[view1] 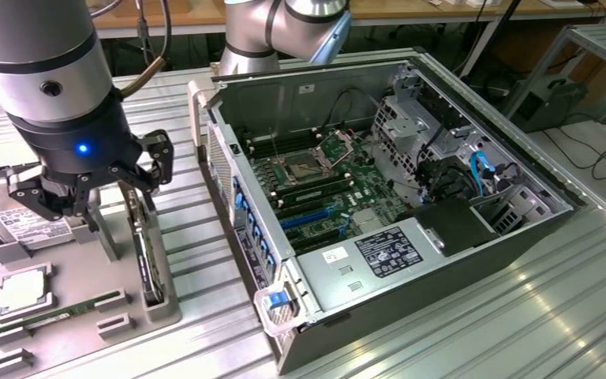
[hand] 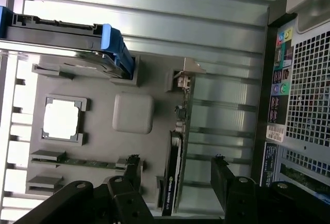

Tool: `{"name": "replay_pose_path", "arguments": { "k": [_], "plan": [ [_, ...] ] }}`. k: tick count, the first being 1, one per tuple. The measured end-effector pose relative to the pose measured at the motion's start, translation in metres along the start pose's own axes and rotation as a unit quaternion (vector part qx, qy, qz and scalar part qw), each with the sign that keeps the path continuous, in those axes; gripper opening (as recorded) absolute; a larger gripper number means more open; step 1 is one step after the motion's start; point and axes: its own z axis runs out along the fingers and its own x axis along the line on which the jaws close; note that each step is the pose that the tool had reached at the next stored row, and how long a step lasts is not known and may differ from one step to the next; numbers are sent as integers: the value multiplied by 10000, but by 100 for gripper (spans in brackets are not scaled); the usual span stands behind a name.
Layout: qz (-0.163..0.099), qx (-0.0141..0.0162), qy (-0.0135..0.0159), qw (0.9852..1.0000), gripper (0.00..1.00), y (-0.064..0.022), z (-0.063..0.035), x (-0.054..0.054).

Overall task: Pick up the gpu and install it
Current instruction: 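Pick up the gpu and move the gpu toward the slot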

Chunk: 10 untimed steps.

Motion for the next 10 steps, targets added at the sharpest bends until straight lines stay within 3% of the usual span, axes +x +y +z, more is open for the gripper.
{"name": "replay_pose_path", "arguments": {
  "k": [10],
  "plan": [
    [126,5,4,9999,66,-116,50,15]
  ]
}}
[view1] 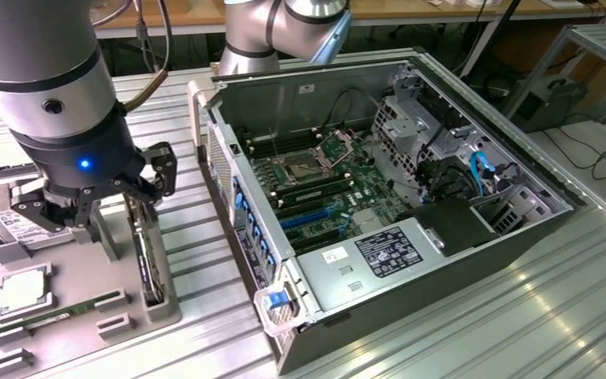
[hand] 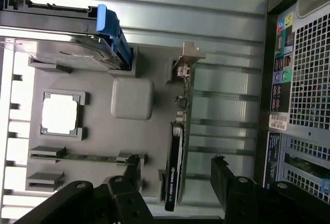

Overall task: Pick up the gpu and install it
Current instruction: 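Pick up the gpu and move the gpu toward the slot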

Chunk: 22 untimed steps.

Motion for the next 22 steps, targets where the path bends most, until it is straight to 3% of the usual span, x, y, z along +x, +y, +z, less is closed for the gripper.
{"name": "replay_pose_path", "arguments": {
  "k": [7,12,15,18,22],
  "plan": [
    [263,8,56,9996,66,-18,79,5],
    [454,18,47,9990,66,-51,114,8],
    [455,29,69,9989,66,-77,145,-7],
    [458,38,70,9989,66,-81,195,-10],
    [470,74,71,9988,66,-87,266,-15]
  ]
}}
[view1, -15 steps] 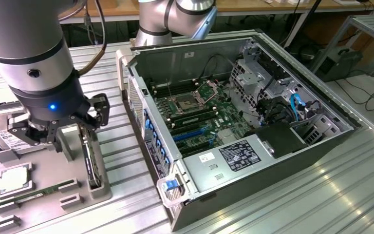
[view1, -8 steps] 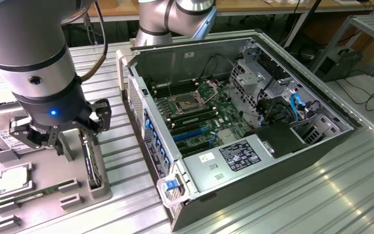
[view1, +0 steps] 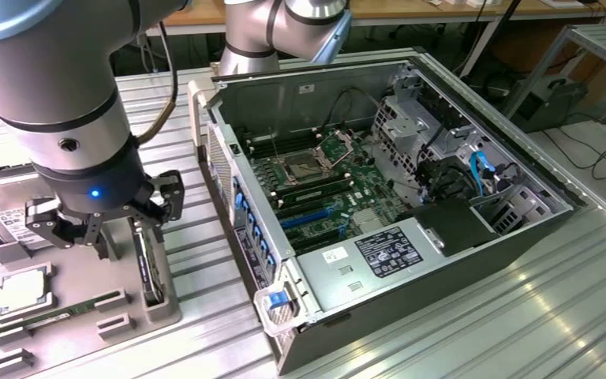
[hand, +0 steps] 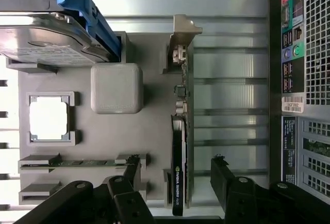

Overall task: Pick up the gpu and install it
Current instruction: 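Pick up the gpu and move the gpu toward the slot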

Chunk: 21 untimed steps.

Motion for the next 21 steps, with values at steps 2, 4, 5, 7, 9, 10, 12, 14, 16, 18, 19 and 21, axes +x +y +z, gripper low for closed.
{"name": "replay_pose_path", "arguments": {
  "k": [2,4,5,7,9,10,12,14,16,18,19,21],
  "plan": [
    [11,12,-1,10000,66,-1,30,-2],
    [16,22,3,10000,66,3,58,-11],
    [18,33,17,10000,66,19,94,-27],
    [19,49,45,10000,66,57,132,-36],
    [19,71,61,10000,66,84,162,-37],
    [19,84,67,9999,66,95,173,-36],
    [19,115,69,9999,66,112,204,-35],
    [18,144,71,9999,66,120,237,-35],
    [17,164,71,9998,66,118,271,-34],
    [18,178,71,9998,66,116,307,-32],
    [17,186,70,9998,66,115,328,-32],
    [17,197,70,9998,66,113,369,-31]
  ]
}}
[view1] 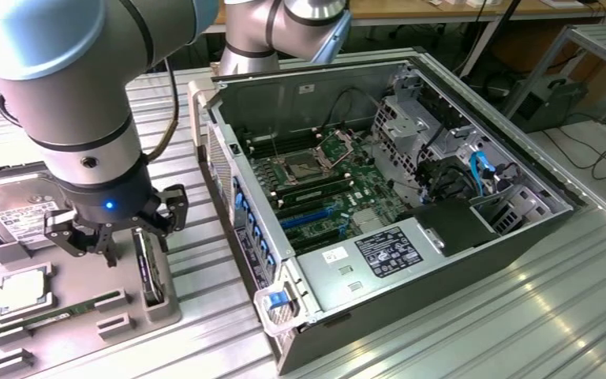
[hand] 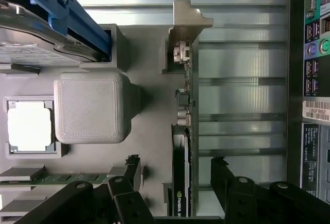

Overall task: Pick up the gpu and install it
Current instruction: 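Pick up the gpu and move the gpu toward the slot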

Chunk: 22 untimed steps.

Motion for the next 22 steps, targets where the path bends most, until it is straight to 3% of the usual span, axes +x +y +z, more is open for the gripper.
{"name": "replay_pose_path", "arguments": {
  "k": [3,8,13,14,16,17,19,21,22],
  "plan": [
    [1,19,10,10000,66,6,46,-14],
    [-11,76,36,10000,66,59,100,-38],
    [-18,98,56,9999,66,58,140,-36],
    [-18,99,56,9999,65,58,141,-36],
    [-18,99,55,9999,52,58,142,-37],
    [-18,99,55,9999,52,58,142,-37],
    [-18,99,55,9999,40,58,142,-37],
    [-17,98,54,9999,40,58,143,-38],
    [-17,98,54,9999,33,59,143,-45]
  ]
}}
